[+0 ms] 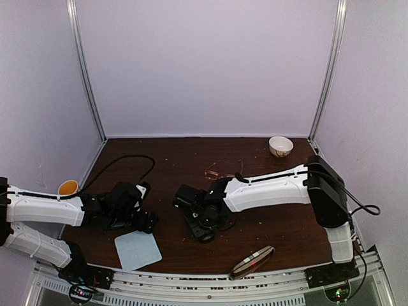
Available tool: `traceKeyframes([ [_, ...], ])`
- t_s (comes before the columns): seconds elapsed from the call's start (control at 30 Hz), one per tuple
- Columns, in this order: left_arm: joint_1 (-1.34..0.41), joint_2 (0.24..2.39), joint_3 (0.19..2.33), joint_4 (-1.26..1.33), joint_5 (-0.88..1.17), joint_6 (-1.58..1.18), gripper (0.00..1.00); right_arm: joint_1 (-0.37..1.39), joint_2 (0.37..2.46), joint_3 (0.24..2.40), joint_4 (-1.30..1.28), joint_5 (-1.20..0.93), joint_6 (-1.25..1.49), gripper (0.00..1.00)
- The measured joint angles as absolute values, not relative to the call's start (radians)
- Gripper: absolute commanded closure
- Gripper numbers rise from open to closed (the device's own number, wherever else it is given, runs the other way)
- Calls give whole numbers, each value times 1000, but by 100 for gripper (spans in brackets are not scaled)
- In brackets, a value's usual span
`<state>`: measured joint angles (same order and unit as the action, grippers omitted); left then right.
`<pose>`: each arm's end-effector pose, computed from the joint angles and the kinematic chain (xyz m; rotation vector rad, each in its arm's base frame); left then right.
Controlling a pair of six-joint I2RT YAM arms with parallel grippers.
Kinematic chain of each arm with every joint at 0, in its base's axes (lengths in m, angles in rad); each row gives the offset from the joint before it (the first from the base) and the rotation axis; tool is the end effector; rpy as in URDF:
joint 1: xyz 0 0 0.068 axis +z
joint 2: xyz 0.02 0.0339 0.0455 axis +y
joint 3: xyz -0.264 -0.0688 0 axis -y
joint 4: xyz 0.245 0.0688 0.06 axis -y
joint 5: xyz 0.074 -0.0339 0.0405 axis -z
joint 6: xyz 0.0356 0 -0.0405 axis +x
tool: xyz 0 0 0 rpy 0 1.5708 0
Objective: Organize the sunglasses
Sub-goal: Pick up the sunglasses case from the center of the board, then open the sunglasses case.
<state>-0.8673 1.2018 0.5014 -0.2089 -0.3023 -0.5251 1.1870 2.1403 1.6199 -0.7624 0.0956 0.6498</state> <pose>0.1485 -0.1587 0.1625 0.2893 2.4226 -0.2518 0.1663 0.4029 0.1611 -0.7453 2.7830 0.2483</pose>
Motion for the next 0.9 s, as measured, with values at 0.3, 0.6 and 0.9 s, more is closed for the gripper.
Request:
traceKeyframes([
  [0.3,-865,1172,501,-174,-220,-510,2,1153,2000,1441,-571,-16,611,52],
  [0.6,-865,1071,501,-63,-30,-473,2,1065,1751,1262,-357,-125,543,53],
  [0.9,-865,1085,522,64,152,-482,2,1036,1581,1064,-154,-210,521,60],
])
